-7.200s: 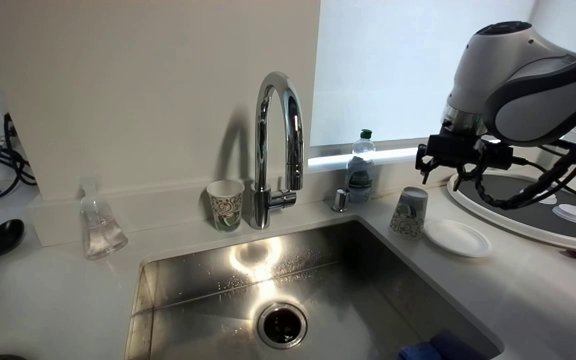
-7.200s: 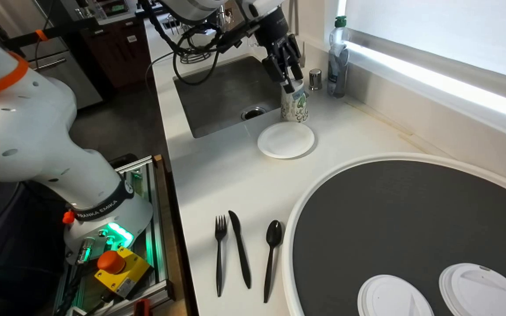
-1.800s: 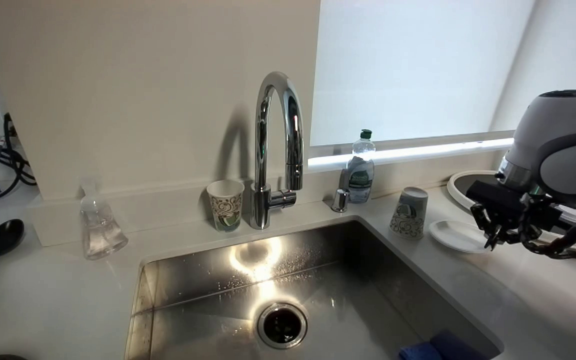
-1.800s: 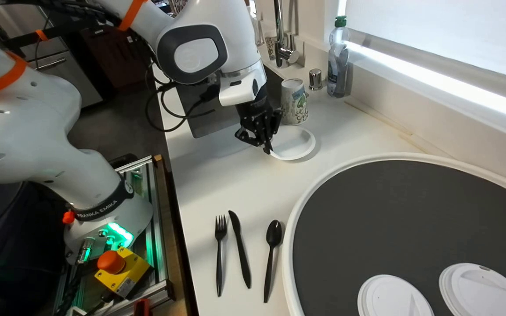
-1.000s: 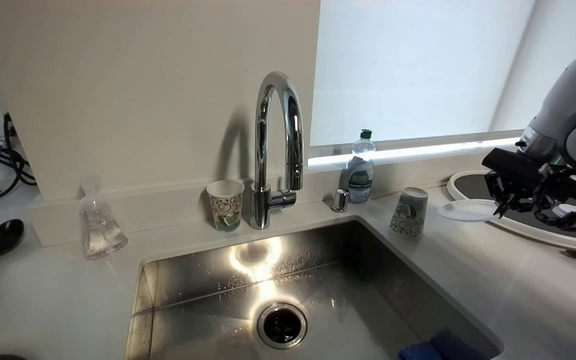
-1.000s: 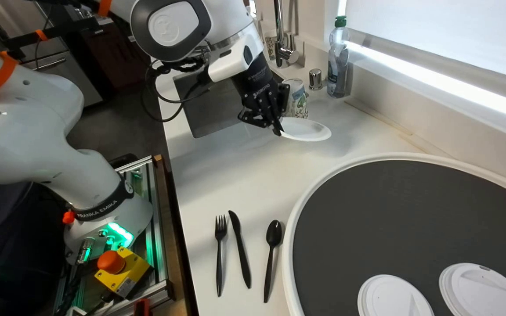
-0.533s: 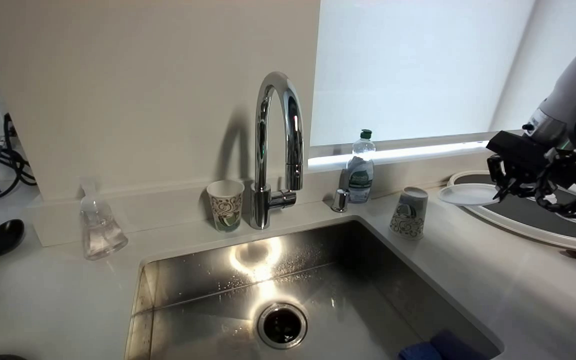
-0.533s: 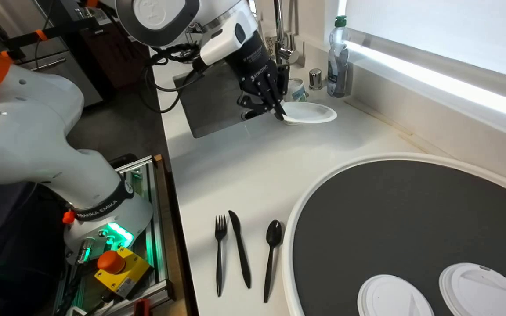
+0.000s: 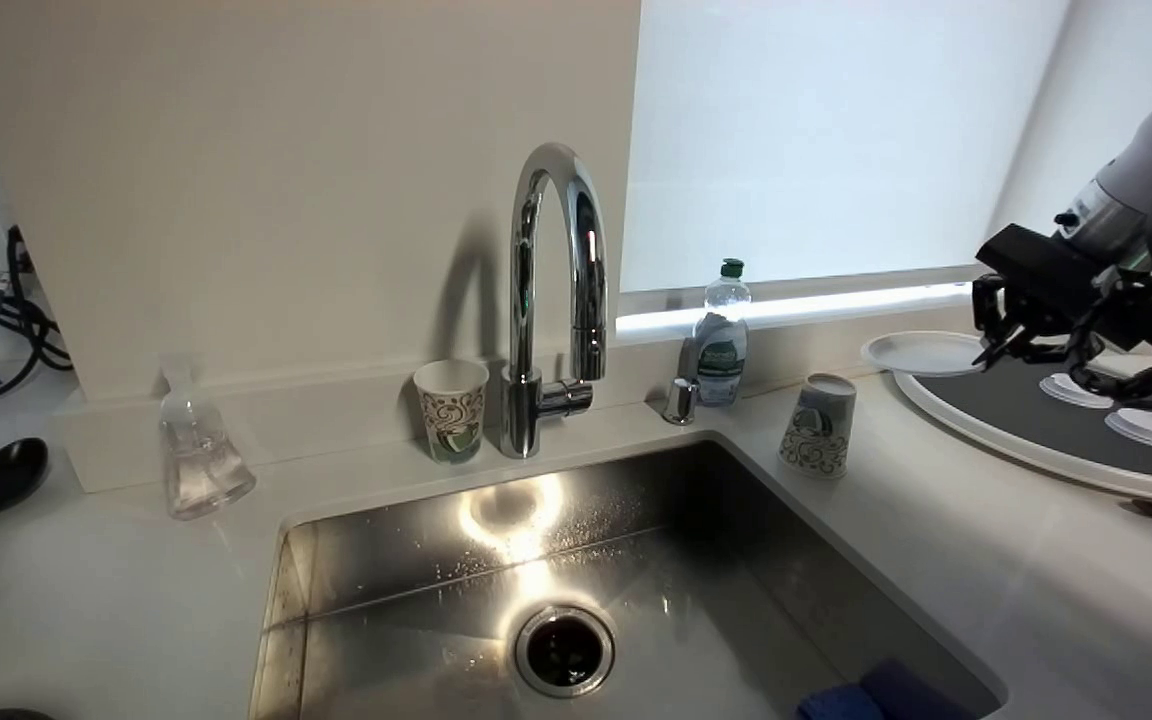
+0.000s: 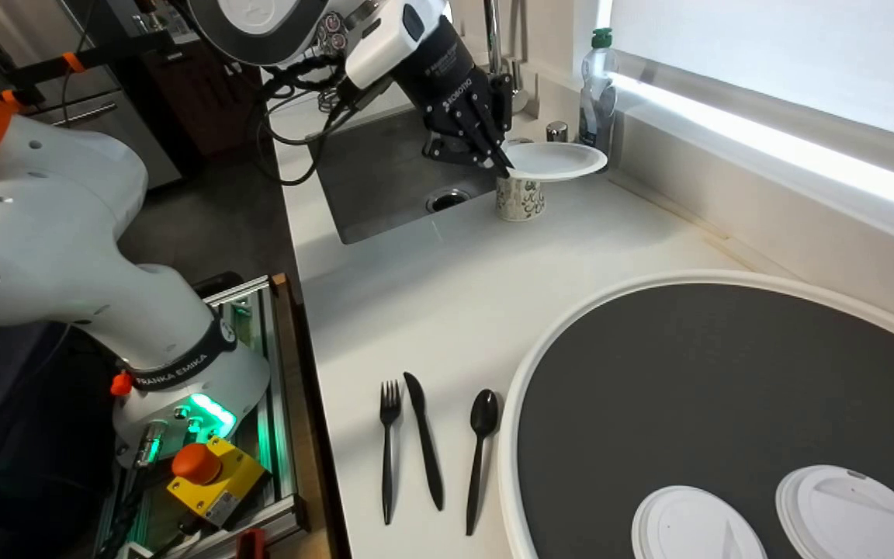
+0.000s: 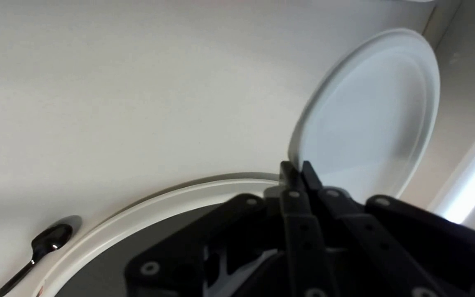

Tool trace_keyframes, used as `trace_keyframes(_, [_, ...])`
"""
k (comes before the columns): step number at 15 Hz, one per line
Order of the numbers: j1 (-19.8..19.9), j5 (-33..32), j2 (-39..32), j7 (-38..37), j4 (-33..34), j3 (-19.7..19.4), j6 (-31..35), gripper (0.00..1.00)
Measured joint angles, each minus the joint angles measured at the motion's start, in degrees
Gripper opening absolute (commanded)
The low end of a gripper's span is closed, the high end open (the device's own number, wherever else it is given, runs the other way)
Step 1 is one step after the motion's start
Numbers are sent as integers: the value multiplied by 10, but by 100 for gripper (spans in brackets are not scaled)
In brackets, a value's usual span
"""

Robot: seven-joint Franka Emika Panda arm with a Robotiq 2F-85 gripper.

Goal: Remove the cup from the plate, then put the plate on the cup

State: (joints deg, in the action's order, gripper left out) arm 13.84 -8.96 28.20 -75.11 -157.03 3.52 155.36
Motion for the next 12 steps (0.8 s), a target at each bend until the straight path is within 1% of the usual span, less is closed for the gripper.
trace_keyframes(2, [-7,19,2,12,0,0,7,1])
trace_keyframes(12, [-64,154,6,102,0,-21,10,1])
